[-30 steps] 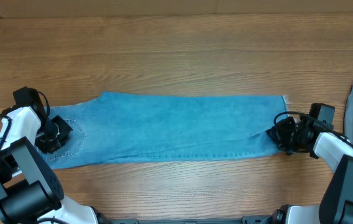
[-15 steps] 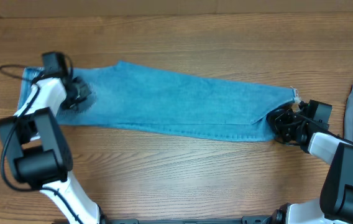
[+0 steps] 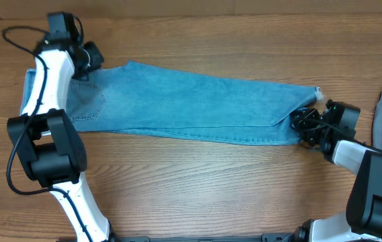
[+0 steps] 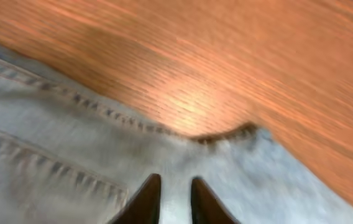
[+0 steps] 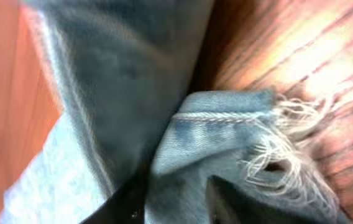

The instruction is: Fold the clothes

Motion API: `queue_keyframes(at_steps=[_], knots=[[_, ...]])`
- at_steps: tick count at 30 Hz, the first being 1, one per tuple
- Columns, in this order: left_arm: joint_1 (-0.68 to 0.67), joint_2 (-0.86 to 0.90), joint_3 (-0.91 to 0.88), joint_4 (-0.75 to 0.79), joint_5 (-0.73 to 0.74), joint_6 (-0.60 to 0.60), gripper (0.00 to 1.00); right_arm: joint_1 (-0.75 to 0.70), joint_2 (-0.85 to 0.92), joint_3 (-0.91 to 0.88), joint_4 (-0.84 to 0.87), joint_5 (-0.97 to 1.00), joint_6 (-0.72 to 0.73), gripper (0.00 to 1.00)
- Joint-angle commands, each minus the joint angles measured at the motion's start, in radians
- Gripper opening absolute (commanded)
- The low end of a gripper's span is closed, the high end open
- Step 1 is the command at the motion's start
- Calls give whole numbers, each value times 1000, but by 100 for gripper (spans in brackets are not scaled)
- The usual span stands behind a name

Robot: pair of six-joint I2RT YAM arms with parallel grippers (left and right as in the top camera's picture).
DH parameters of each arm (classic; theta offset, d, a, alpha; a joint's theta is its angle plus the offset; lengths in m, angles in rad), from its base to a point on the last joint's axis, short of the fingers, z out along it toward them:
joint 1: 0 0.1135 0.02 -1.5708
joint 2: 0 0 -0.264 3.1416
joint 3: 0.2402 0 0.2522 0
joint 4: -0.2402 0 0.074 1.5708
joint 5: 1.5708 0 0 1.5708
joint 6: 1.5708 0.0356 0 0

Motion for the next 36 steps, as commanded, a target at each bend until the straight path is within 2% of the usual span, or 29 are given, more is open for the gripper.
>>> queue_keyframes(at_steps=[1, 4, 6, 8, 11, 18, 23, 27, 36], knots=[[18, 0, 180, -138, -62, 135, 40, -41, 9, 65, -48, -71, -120, 42], [46, 0, 279, -237, -126, 164, 62, -72, 3, 147, -156, -156, -189, 48], [79, 0, 306, -258, -142, 173, 70, -84, -7, 212, -250, -171, -239, 49], [118, 2, 306, -266, -130, 173, 73, -86, -19, 285, -359, -174, -268, 50], [200, 31, 306, -293, -72, 188, 76, -83, -26, 393, -531, -212, -280, 51], [323, 130, 305, -331, -27, 201, 84, -67, -26, 427, -644, -291, -285, 55], [394, 202, 305, -311, 43, 195, 87, -66, -26, 427, -745, -302, -368, 56], [424, 238, 305, -242, 151, 190, 87, -66, -26, 426, -813, -301, -423, 56], [421, 283, 305, -134, 149, 220, 90, -66, -26, 426, -873, -297, -442, 56]])
